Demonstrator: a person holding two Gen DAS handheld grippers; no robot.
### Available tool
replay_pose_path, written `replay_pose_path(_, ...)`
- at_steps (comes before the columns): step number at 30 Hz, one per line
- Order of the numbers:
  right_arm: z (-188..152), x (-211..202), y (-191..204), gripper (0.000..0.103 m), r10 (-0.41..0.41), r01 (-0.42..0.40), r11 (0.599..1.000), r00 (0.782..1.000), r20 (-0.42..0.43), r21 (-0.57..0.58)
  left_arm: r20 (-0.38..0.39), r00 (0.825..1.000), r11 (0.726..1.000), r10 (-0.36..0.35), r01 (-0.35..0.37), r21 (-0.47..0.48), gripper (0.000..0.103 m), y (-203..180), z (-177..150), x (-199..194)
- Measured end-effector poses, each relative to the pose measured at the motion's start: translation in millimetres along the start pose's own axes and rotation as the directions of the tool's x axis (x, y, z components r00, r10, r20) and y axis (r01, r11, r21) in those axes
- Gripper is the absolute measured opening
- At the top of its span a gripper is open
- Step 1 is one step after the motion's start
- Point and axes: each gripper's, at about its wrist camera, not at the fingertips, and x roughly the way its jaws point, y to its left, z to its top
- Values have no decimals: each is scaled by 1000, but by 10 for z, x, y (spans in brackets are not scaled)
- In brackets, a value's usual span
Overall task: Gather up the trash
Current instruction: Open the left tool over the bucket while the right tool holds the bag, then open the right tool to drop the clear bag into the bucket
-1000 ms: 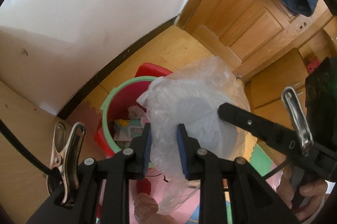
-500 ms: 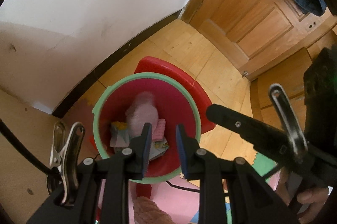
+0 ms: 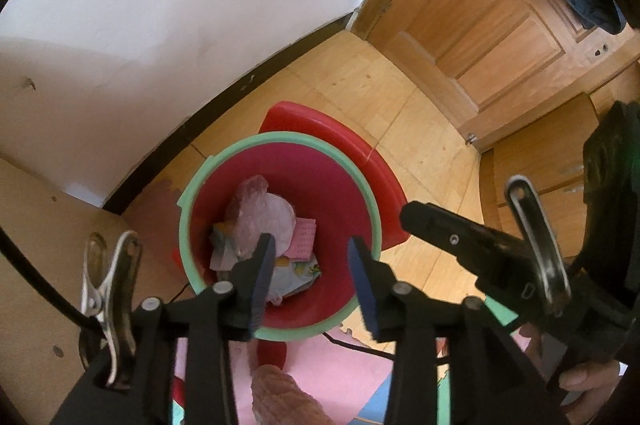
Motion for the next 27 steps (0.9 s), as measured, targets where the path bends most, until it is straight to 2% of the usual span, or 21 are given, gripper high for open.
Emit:
replay_pose_path(6,-2,-41,16,24,-5,5,1000,1000,-9,11,-17,1000,999,-10,10,-42,53,23,-18,-64)
replay_pose_path(14,-38,-145,29,24,2,-2,1000,1000,-8,-5,2,1000,999,-9,9,-51,54,-19,-71,-233)
replay_pose_path(27,-94,-494,143,24,-11,11,1000,999,43,-6,31,997,997,-70,71,-29,54,-181,-153,-621)
